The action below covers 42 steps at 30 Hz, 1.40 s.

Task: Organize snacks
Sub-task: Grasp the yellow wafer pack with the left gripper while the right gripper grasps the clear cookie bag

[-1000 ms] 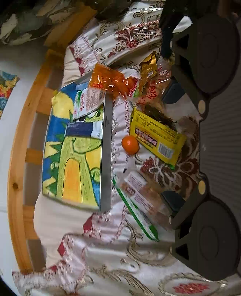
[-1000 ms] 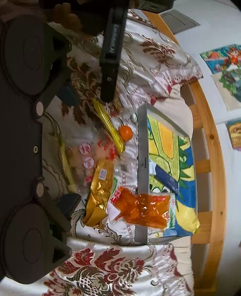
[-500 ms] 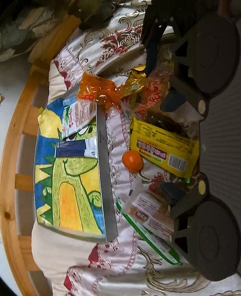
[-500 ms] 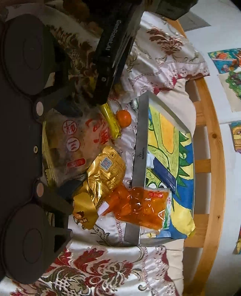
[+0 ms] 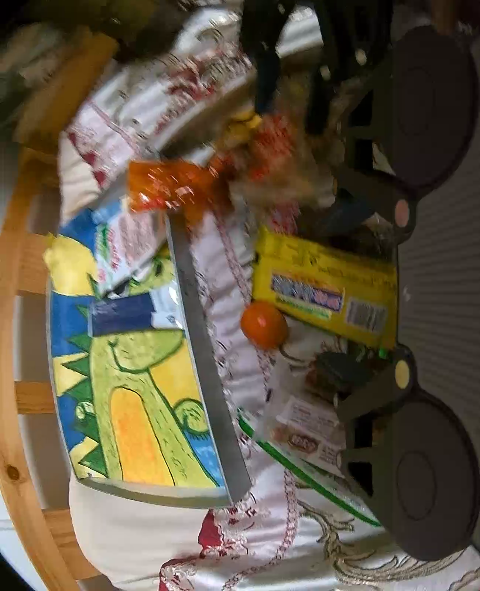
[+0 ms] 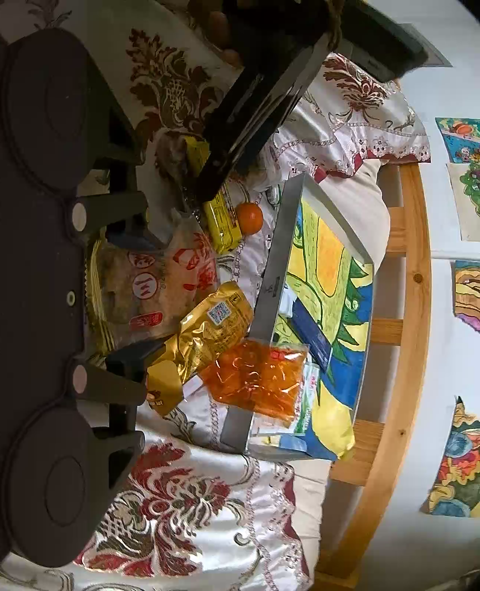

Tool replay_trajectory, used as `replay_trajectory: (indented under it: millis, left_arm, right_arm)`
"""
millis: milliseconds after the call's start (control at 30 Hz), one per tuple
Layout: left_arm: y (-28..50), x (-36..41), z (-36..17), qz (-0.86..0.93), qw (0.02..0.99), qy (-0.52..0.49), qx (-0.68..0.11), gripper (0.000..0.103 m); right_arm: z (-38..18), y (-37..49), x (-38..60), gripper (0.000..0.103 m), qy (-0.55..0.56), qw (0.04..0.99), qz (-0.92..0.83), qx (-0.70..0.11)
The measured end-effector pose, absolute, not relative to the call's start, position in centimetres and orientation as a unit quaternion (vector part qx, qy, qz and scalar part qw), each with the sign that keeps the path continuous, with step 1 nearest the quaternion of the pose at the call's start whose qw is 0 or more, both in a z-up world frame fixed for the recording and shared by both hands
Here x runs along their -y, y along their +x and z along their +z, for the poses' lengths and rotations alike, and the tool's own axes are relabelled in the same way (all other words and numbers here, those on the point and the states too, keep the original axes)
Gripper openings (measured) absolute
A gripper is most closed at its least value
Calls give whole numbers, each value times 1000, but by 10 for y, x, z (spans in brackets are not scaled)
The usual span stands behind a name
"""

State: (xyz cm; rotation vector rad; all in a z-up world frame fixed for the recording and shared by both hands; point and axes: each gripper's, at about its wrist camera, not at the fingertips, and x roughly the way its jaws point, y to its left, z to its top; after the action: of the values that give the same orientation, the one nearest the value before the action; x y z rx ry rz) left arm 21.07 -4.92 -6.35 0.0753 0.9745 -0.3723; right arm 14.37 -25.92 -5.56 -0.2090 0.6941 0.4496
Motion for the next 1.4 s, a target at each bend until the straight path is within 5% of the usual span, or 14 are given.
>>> replay_trajectory:
  millis: [400, 567, 1400]
  left_arm:
    - [223, 48, -75, -171, 856, 19, -487, 70]
    - [217, 47, -74, -170, 859, 0, -482, 58]
    - [154, 27, -47, -105, 869, -104, -472, 54]
  right_arm:
    - [-60, 149, 261, 56, -83, 907, 217, -352]
    - [-61, 150, 262, 54, -78, 907, 217, -351]
    - [-46, 94, 231, 51, -204, 913, 225, -274]
